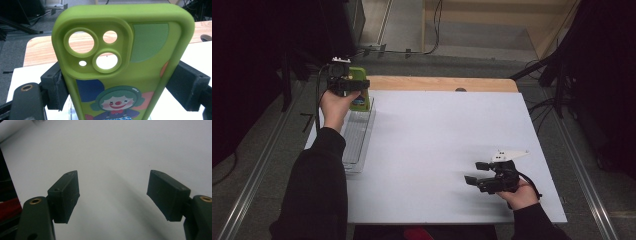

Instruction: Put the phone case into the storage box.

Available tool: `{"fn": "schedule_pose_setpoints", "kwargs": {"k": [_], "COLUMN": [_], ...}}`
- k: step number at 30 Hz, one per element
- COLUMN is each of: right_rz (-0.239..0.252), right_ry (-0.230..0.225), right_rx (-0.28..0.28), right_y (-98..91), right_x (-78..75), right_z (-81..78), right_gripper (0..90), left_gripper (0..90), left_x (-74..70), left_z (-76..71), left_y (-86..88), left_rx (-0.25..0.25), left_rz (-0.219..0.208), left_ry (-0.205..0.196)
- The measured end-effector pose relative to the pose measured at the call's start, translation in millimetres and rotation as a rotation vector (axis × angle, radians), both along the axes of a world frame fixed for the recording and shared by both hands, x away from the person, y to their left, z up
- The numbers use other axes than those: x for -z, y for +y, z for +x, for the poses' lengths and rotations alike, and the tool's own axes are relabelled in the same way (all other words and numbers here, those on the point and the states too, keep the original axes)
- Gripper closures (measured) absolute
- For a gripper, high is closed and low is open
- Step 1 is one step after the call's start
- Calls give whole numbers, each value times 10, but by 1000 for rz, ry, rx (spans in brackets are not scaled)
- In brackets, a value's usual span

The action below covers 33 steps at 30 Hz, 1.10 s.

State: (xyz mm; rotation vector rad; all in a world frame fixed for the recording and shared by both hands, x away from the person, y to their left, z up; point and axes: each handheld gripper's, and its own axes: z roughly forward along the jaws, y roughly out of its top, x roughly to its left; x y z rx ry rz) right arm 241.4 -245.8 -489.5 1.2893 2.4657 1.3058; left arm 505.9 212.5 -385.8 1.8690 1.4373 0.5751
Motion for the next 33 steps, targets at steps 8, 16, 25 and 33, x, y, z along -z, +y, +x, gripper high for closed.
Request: {"fn": "schedule_pose_setpoints", "kwargs": {"k": [8,16,25,33], "right_rz": [-4,-4,-4,-4], "right_ry": [-5,-4,-4,-3], "right_rx": [4,0,0,-6], "right_y": [0,10,7,17], "right_x": [1,7,7,10], "right_z": [3,5,3,4], "right_gripper": [242,242,242,242], "left_gripper": [159,157,154,140], "left_x": [187,270,334,372], "left_z": [40,50,55,69], "left_y": [63,32,8,-14], "left_rx": [-9,6,29,57], "left_rz": [-13,25,29,30], "left_ry": [26,26,24,40]}}
